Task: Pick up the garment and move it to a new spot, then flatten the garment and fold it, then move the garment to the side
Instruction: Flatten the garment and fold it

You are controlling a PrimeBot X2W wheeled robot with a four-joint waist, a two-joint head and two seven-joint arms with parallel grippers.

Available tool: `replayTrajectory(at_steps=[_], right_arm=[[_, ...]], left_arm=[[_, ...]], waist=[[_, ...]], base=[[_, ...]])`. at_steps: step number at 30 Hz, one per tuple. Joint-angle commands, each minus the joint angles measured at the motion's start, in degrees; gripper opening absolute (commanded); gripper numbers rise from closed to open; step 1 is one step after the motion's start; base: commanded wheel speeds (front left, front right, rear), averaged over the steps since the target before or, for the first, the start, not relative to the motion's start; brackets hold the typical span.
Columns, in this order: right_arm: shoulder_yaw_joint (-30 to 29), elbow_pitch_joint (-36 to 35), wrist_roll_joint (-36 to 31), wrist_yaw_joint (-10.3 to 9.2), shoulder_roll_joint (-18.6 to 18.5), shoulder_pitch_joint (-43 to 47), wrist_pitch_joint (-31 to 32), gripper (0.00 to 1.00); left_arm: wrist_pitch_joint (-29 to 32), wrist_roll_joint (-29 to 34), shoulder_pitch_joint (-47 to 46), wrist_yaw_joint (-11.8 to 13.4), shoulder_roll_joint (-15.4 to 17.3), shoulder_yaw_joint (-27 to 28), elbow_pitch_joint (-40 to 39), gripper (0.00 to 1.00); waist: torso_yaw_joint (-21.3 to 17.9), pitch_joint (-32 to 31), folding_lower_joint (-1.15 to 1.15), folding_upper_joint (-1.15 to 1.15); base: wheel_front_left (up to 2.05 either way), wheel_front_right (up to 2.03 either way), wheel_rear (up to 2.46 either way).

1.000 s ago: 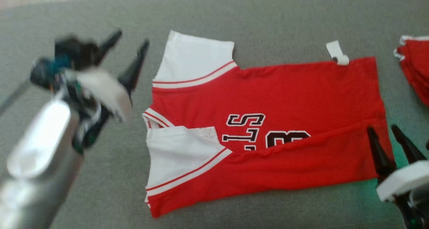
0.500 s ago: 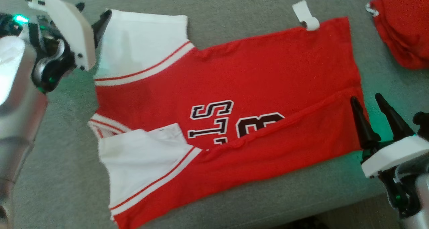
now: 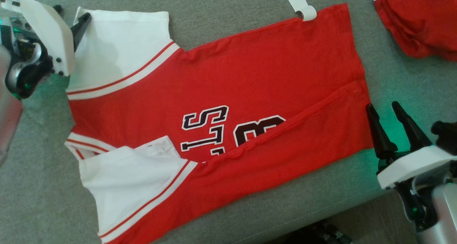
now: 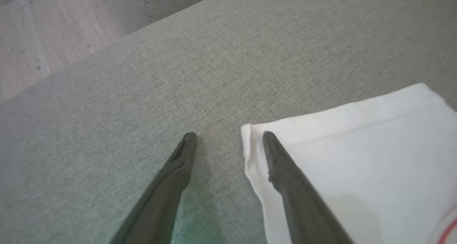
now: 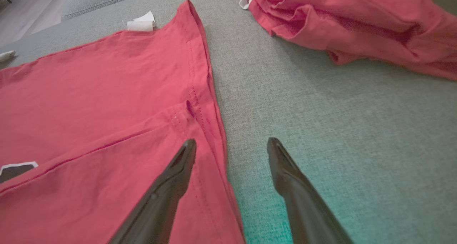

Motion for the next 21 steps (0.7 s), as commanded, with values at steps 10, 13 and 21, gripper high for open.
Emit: replayTrajectory(at_steps=[10,13,21], right_arm=[[0.9,-2.0,0.7,-0.05,-2.4,-3.2,0.7,1.00],[1.5,-1.8,1.6,-0.05,-3.7,-6.8,3.9,1.00],[3.5,6.2,3.2,-0.05,-6.2,-20.3,12.4,1.00]], left_arm=[[-7.6,-2.0,-3.7,0.1,4.2,-5.4,-6.0,0.00],[-11.1,-2.2,-4.4,0.1,3.9,-7.7,-6.4,0.00],[-17.4,-3.1,-7.4,0.1,3.3,-12.6,-5.8,0.00]], waist=[[2.1,-1.6,0.00,0.00],[3.6,-2.7,0.00,0.00],[7.5,-3.7,0.00,0.00]], base=[[0.00,0.00,0.00],[0.00,0.00,0.00],[0.00,0.00,0.00]])
